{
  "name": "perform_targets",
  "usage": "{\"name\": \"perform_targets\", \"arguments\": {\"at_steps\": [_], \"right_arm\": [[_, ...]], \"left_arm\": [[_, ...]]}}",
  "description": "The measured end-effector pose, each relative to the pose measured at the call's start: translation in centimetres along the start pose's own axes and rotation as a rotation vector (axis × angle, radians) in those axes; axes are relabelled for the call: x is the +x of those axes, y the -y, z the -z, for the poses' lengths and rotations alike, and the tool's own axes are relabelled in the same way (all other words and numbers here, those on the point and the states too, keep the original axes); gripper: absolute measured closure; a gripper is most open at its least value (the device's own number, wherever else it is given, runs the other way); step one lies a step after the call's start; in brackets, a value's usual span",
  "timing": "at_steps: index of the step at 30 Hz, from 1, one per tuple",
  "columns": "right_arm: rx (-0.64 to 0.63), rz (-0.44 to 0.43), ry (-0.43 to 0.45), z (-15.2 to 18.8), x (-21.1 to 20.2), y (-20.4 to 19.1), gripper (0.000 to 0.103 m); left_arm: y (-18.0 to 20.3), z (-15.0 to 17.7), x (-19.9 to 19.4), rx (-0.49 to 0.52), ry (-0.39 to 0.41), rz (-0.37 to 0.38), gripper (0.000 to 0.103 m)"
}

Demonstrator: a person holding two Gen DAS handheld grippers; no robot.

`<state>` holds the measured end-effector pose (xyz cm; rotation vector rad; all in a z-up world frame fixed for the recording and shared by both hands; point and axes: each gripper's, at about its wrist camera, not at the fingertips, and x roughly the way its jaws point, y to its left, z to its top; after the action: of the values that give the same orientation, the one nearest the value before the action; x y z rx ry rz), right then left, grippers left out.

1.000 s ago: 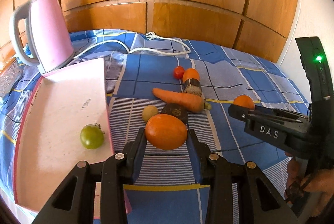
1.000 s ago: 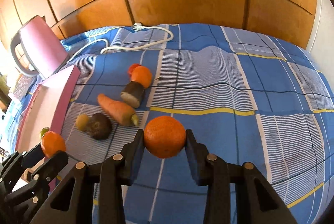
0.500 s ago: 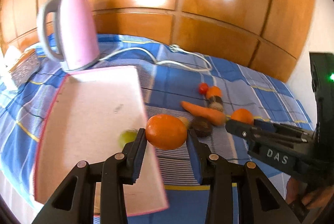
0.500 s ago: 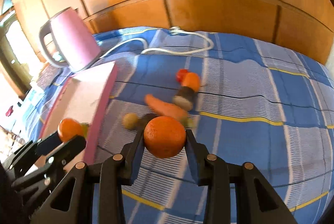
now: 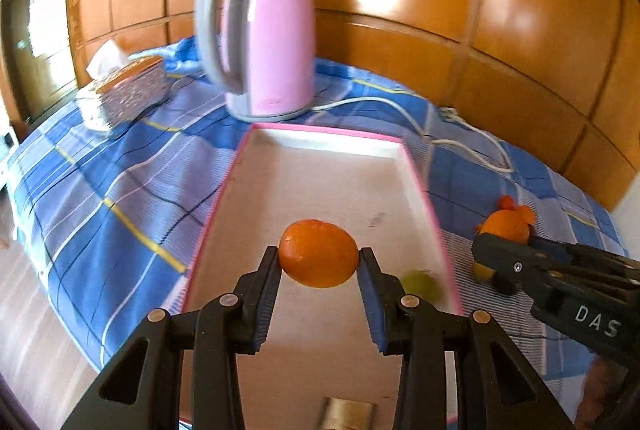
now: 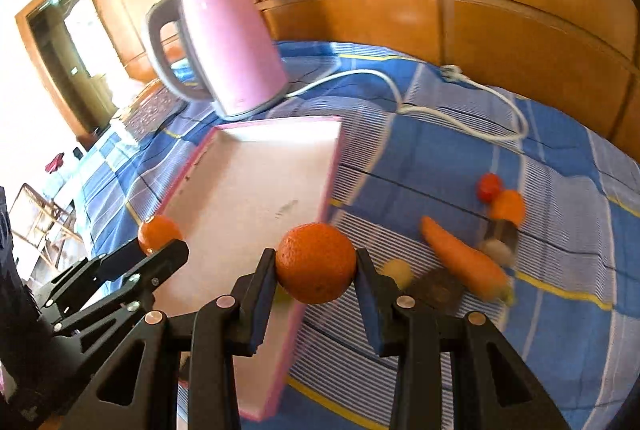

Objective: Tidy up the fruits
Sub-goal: 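Carry both oranges over the tray and open both tools to release them, then withdraw both tools from the tray toward the remaining produce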

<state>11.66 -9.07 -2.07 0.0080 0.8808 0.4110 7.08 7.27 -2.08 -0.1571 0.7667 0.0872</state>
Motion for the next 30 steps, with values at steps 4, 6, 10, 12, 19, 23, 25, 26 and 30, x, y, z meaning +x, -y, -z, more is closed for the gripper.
{"name": "perform_targets", "arguments": {"at_steps": [4,6,10,12,19,23,25,26,30], "right_arm": [[-0.004,-0.015,-0.014,-0.9,1.5,-1.1,0.064],[-0.005,-0.017,-0.018,-1.4,2.0,-1.8,0.063],[-0.007,-0.028,-0.013,-1.7,2.2,-2.6,0.060],[-0.010,-0.036,-0.012,-1.8,2.1,-2.8,0.053],[-0.003,-0.016,0.011,-1.2,1.0,-2.8,0.050],[-0.029,0.035,0.045,-0.1,-0.3,-2.5,0.050],[-0.044,0.064,0.053,0.4,-0.9,-2.2,0.050],[-0.050,0.070,0.056,0.5,-1.1,-2.1,0.050],[-0.049,0.094,0.083,1.5,-2.2,-1.4,0.050]], "left_arm": [[-1.2,0.2,0.5,-0.034,-0.011,-0.025,0.063],[-1.5,0.4,0.5,-0.041,-0.013,-0.032,0.063],[-1.8,0.7,0.7,-0.055,-0.022,-0.041,0.059],[-2.0,0.8,0.5,-0.066,-0.015,-0.042,0.050],[-2.1,0.9,-0.3,-0.083,0.003,-0.035,0.045],[-1.8,1.0,-0.5,-0.076,0.003,-0.032,0.044],[-1.4,1.1,-0.7,-0.071,0.005,-0.028,0.044],[-1.2,1.1,-0.8,-0.068,0.005,-0.026,0.044],[-0.6,1.2,-1.1,-0.057,0.005,-0.017,0.044]]}}
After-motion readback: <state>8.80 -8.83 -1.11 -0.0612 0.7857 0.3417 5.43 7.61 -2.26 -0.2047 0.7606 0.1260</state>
